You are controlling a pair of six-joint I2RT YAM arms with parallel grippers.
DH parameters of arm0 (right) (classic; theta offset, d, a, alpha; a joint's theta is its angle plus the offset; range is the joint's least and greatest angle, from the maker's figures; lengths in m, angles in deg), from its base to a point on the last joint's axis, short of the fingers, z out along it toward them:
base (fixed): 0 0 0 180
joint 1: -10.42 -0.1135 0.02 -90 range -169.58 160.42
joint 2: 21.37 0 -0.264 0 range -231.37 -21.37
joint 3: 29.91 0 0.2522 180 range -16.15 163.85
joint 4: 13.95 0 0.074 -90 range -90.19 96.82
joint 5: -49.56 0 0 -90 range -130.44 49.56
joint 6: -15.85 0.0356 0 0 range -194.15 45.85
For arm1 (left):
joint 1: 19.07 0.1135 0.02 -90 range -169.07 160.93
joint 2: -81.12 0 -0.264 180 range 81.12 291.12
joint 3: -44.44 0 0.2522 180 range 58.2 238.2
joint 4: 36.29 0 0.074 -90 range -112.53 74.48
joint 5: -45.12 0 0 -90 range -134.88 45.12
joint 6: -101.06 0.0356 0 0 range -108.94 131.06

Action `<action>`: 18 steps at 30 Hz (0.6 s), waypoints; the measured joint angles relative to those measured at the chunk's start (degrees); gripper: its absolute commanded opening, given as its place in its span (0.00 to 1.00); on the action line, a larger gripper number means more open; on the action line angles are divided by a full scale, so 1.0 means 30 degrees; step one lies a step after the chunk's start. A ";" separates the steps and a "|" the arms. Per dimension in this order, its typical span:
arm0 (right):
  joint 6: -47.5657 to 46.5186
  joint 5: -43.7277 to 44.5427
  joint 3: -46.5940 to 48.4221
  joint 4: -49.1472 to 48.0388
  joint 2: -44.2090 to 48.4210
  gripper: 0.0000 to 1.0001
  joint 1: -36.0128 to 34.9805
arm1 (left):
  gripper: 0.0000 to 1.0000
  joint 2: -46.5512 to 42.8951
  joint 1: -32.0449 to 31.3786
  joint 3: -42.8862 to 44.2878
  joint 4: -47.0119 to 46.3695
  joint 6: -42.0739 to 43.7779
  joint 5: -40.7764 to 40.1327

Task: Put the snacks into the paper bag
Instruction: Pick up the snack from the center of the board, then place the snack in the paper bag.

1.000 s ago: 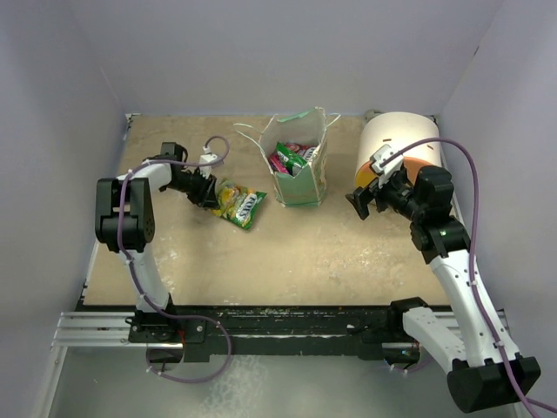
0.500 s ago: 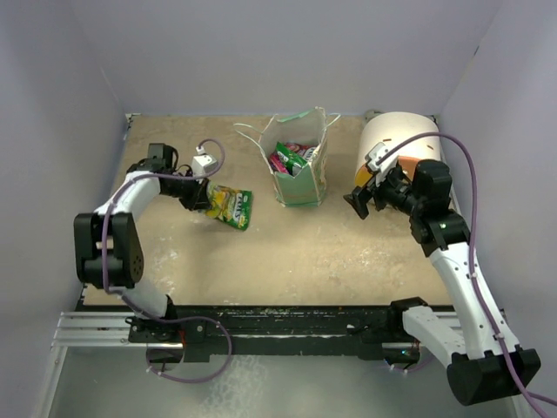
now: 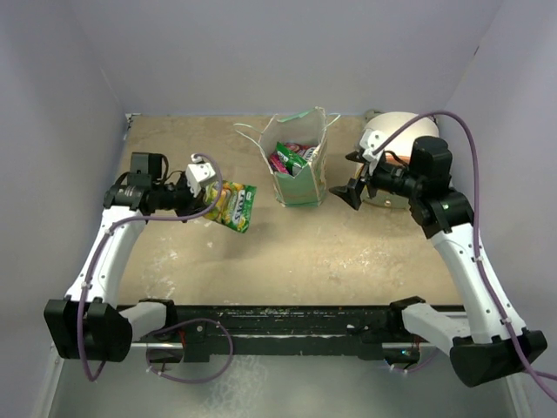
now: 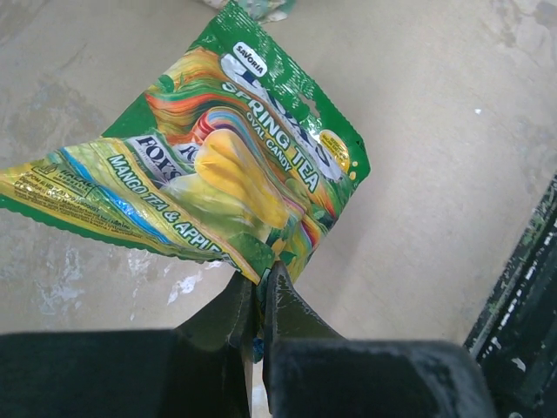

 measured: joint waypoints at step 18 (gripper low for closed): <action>0.1268 -0.1027 0.7264 -0.1071 -0.6302 0.90 -0.6849 | 0.00 -0.1712 -0.3104 0.4685 0.4000 0.1712 -0.0306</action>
